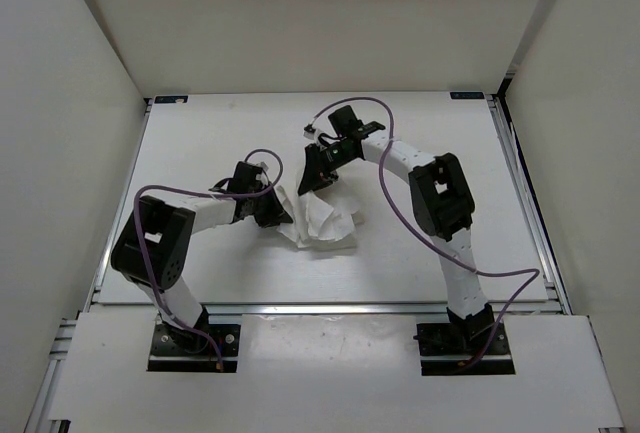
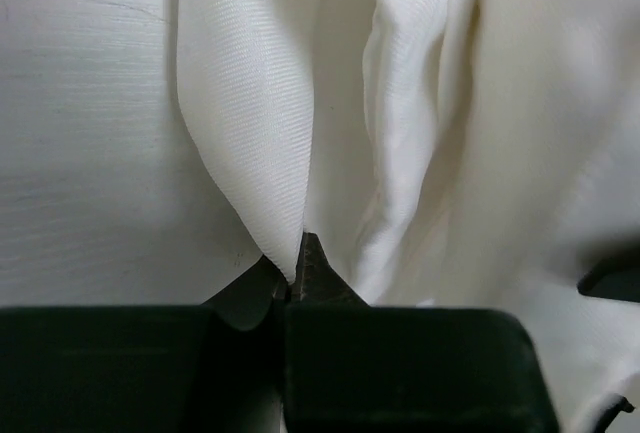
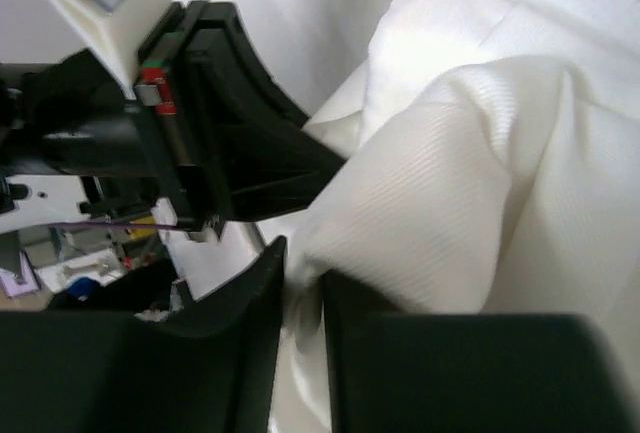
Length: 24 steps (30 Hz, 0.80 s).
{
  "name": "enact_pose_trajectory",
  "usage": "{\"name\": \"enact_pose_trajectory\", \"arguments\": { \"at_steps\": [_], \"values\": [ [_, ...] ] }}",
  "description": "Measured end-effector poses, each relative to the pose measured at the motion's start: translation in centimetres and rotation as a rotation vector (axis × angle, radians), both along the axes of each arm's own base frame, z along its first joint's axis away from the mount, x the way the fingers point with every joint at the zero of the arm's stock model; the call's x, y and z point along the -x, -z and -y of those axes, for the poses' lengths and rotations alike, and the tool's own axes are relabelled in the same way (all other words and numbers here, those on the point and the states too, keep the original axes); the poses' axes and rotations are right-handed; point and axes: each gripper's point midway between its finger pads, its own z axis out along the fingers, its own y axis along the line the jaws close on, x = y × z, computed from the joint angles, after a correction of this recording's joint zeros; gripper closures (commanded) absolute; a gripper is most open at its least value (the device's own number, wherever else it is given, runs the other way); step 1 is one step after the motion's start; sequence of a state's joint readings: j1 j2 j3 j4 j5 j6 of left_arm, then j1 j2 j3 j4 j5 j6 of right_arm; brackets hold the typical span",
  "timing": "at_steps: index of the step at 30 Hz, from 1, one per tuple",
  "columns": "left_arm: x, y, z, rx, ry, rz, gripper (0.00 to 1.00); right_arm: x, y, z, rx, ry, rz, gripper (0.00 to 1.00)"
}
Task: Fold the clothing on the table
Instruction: Fold the skirt
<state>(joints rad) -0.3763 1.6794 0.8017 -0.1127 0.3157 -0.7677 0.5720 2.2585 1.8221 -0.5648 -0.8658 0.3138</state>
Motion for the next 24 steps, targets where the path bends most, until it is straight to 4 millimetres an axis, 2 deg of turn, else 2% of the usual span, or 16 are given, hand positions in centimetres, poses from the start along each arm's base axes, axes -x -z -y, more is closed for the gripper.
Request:
{"name": "enact_pose_trajectory", "arguments": {
  "at_steps": [1, 3, 9, 10, 11, 12, 14, 18, 20, 22, 24],
  "values": [
    [0.0, -0.1, -0.1, 0.002, -0.001, 0.003, 0.98, -0.2, 0.1, -0.1, -0.003, 0.007, -0.005, 0.68],
    [0.1, -0.4, -0.1, 0.004, -0.001, 0.005, 0.98, -0.6, 0.4, -0.3, -0.019, 0.015, -0.022, 0.54],
    [0.0, -0.9, -0.7, 0.012, -0.010, 0.006, 0.95, -0.4, -0.9, -1.2, -0.132, -0.001, -0.061, 0.52],
    [0.0, -0.9, -1.0, 0.013, -0.015, 0.005, 0.86, -0.2, -1.3, -0.9, -0.143, -0.001, -0.062, 0.50],
    [-0.2, -1.0, -1.4, 0.012, -0.020, 0.007, 0.59, 0.2, -2.0, -0.7, -0.157, -0.002, -0.065, 0.49],
    [-0.3, -1.2, -1.8, 0.011, -0.028, 0.012, 0.37, 0.6, -2.9, -0.3, -0.174, 0.002, -0.060, 0.49],
    [-0.7, -1.5, -2.7, 0.014, -0.053, 0.021, 0.19, 1.7, -5.4, 1.1, -0.208, 0.018, -0.047, 0.50],
    [-1.4, -2.3, -4.2, 0.011, -0.088, 0.042, 0.17, 1.9, -10.6, 4.1, -0.280, 0.063, 0.067, 0.52],
    [-1.5, -2.8, -5.2, -0.009, -0.105, 0.048, 0.17, 1.2, -11.8, 5.2, -0.294, 0.085, 0.110, 0.53],
    [-2.0, -3.8, -6.3, -0.036, -0.128, 0.059, 0.19, 0.2, -11.3, 5.9, -0.288, 0.107, 0.125, 0.54],
    [-3.2, -5.5, -7.1, -0.038, -0.149, 0.093, 0.23, -0.6, -9.4, 6.0, -0.258, 0.127, 0.101, 0.59]
  ]
}}
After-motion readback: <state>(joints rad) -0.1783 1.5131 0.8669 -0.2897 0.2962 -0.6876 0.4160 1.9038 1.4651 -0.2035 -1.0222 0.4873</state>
